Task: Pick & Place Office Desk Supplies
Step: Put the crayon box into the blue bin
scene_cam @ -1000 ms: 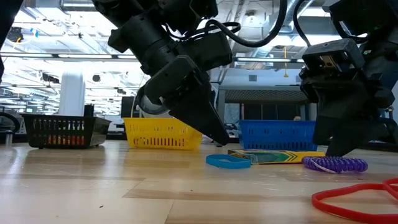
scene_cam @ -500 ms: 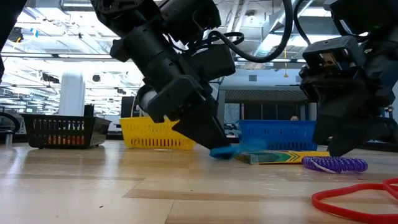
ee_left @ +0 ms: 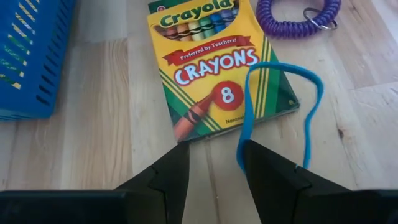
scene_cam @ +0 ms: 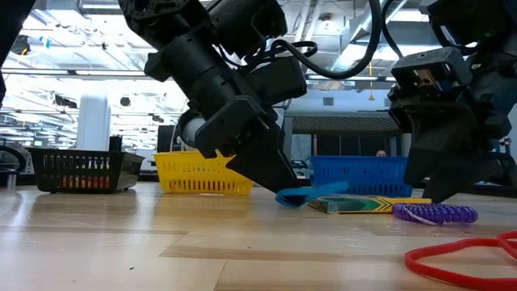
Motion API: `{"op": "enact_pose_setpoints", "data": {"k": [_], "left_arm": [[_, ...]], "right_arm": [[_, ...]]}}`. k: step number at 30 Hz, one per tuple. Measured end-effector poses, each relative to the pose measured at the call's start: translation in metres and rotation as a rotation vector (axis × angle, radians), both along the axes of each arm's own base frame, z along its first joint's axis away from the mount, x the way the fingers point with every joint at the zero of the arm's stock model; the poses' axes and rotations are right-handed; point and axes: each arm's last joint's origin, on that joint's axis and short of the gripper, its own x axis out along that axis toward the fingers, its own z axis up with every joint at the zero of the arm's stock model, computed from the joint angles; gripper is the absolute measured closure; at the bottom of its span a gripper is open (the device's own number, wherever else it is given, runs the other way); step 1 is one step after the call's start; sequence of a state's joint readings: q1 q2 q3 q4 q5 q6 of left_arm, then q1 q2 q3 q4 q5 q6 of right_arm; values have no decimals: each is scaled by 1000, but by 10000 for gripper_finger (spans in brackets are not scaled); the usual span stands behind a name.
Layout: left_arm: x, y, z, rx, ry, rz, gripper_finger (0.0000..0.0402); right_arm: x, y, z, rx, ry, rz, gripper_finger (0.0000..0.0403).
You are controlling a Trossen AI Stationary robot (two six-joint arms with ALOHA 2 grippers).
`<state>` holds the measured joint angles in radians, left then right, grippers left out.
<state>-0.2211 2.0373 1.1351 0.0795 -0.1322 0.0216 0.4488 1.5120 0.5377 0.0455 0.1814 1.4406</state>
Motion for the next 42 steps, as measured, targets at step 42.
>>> {"op": "enact_pose_setpoints", "data": {"k": [42], "left_arm": [[8,15,9,49,26,21,257]], "right_arm": [[0,3,1,-14,-14,28,258]]}}
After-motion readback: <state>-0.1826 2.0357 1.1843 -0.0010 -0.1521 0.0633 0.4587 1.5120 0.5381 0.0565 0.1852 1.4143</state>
